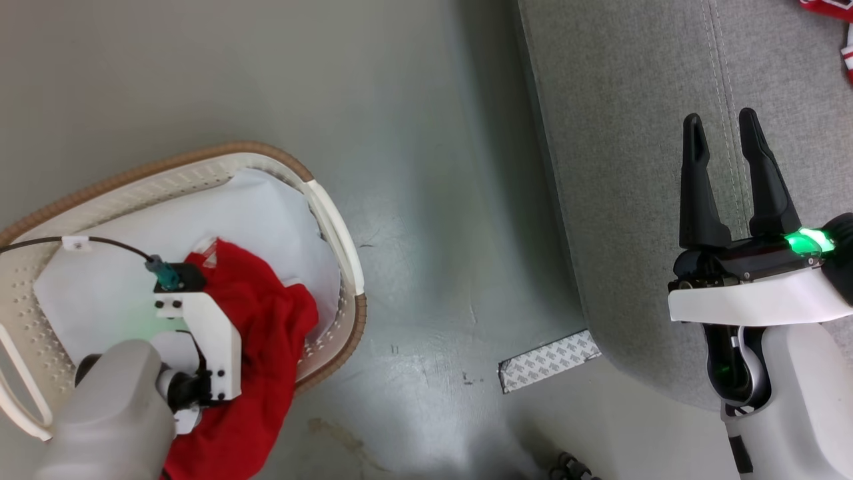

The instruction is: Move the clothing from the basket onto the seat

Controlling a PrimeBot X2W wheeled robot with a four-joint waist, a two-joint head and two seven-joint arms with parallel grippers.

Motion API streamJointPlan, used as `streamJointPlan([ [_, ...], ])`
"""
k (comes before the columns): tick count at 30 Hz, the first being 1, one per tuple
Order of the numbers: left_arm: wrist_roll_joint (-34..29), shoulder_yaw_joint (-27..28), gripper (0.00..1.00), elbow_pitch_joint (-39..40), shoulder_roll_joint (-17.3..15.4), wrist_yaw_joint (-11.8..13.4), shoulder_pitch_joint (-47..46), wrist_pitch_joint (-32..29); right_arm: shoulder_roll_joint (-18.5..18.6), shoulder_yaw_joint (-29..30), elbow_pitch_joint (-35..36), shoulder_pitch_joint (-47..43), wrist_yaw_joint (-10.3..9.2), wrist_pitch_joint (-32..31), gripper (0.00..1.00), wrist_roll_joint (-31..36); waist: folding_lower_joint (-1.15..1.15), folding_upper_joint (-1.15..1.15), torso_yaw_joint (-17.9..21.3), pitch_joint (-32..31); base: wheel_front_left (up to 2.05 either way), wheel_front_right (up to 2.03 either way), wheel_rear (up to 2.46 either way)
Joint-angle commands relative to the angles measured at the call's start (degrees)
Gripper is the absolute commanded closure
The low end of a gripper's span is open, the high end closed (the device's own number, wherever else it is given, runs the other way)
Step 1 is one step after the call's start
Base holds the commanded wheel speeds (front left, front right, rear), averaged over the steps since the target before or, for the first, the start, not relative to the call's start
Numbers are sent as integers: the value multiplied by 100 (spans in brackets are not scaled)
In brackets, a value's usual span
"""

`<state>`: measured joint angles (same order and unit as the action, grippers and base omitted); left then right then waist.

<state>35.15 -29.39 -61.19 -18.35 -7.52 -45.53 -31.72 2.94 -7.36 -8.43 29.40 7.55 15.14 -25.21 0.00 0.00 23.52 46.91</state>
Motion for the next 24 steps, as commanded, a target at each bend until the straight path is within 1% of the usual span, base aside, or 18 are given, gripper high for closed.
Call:
streamJointPlan([
  [1,92,-47,100,48,-63,8,21,60,-7,14,-26,95,-13,0,0,16,0,0,-32,-49,0,0,0],
  [6,327,-229,100,179,-21,8,87,207,-6,34,-70,87,-13,1,0,74,0,0,-118,-219,0,0,0],
  [13,650,-554,100,450,149,8,276,681,-3,180,-188,-36,-13,0,0,300,0,0,-339,-819,0,0,0],
  [14,650,-554,100,450,149,8,276,681,-3,180,-188,-36,-13,0,0,300,0,0,-339,-819,0,0,0],
  [19,889,-881,100,730,278,8,469,1154,-1,297,-291,-205,-13,0,0,484,0,0,-573,-1461,0,0,0],
  [24,1136,-1219,100,1034,402,8,678,1833,146,348,-421,-413,-13,0,0,569,0,0,-838,-2137,0,0,0],
])
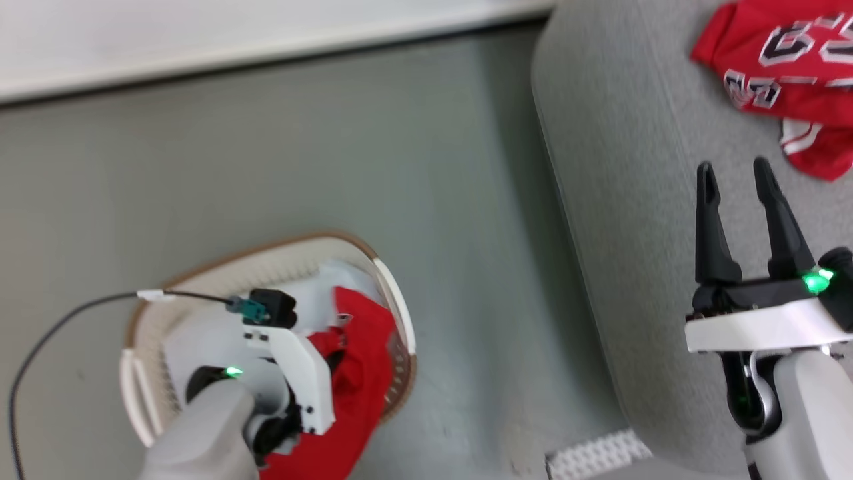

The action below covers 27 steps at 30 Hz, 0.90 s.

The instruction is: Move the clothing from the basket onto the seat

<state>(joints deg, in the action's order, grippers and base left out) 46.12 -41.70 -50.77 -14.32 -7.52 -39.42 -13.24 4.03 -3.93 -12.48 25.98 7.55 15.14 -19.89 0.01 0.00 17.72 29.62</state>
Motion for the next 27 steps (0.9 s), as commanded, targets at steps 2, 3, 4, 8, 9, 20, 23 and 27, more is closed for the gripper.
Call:
streamJointPlan([
  [2,136,-119,100,114,25,8,149,250,120,29,-66,-161,-13,1,0,38,-1,0,-364,-680,0,0,0],
  [3,182,-177,100,169,34,8,184,348,153,39,-98,-207,-13,0,0,40,-1,0,-417,-817,0,0,0],
  [4,255,-212,100,227,37,8,210,464,179,26,-118,-252,-13,0,0,36,-1,0,-458,-924,0,0,0],
  [8,423,-389,100,442,83,8,324,887,318,60,-217,-446,-13,0,0,-8,-1,0,-643,-1393,0,0,0],
  [9,443,-433,100,497,75,8,350,979,340,52,-237,-495,-13,0,0,-19,-1,0,-686,-1502,0,0,0],
  [20,558,-669,100,1232,-56,8,495,2041,538,-106,-456,-983,-13,0,0,-154,-1,0,-987,-2530,0,0,0],
  [23,474,-631,100,1422,-95,25,461,2283,566,-199,-507,-1116,-13,0,0,-215,-1,0,-1038,-2749,0,0,0],
  [27,352,-542,100,1809,-190,163,344,2489,574,-316,-539,-1267,-13,0,0,-293,-1,0,-1089,-2958,0,0,0],
])
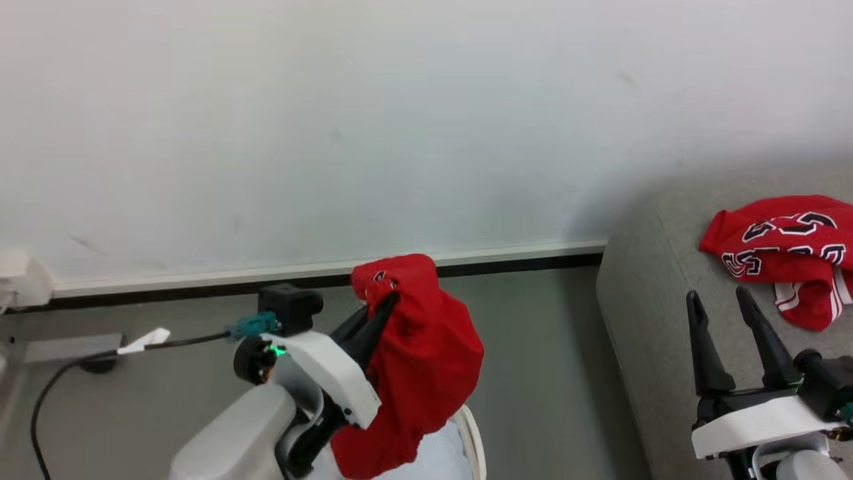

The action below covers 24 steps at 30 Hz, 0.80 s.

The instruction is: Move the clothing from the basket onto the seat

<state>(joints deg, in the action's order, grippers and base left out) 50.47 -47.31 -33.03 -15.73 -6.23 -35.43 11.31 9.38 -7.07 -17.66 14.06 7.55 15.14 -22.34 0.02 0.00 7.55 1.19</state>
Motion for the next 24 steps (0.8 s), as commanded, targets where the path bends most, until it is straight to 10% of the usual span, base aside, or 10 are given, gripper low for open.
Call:
streamJointPlan([
  [1,-125,43,100,158,-92,73,-99,72,33,-40,-24,-101,-13,0,0,-58,-2,0,-83,-149,0,0,0],
  [24,-394,225,100,2216,-620,763,-311,-112,300,-1571,421,-101,-13,0,0,-631,-2,0,-334,-265,0,0,0],
])
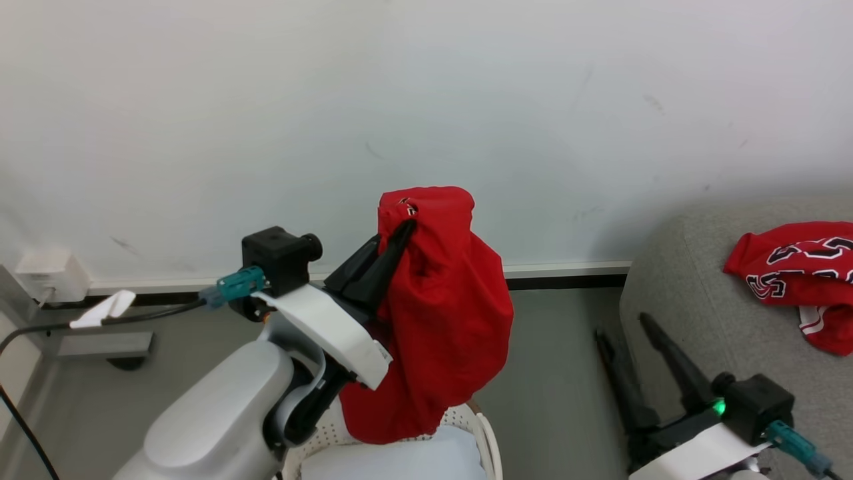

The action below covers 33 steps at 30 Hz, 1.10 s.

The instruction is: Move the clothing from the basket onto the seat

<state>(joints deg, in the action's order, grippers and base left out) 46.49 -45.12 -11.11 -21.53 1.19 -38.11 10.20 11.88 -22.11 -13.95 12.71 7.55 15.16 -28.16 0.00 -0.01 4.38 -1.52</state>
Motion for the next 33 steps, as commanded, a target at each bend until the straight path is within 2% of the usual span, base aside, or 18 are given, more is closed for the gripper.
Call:
streamJointPlan([
  [1,-2,-6,100,37,-40,21,-46,-21,77,-220,107,77,-13,-2,0,-123,0,1,-35,10,0,0,0],
  [7,-52,-122,100,82,50,-31,-120,-95,319,-1242,106,422,-13,-2,0,-423,0,1,-220,17,0,0,0],
  [16,-134,-496,100,178,408,-224,-212,-208,375,-2315,-630,1202,-13,-2,0,-676,0,1,-748,-8,0,0,0],
  [26,5,-838,100,357,752,-372,-147,-404,73,-2876,-1267,1585,-13,-2,0,-1261,0,1,-1324,-72,0,0,0],
  [32,57,-957,100,498,805,-399,-99,-500,-177,-2758,-1624,1693,-13,-2,0,-1284,0,1,-1521,-85,0,0,0],
  [33,61,-964,100,516,797,-395,-96,-516,-215,-2730,-1682,1707,-13,-3,21,-1268,0,1,-1536,-87,0,0,0],
])
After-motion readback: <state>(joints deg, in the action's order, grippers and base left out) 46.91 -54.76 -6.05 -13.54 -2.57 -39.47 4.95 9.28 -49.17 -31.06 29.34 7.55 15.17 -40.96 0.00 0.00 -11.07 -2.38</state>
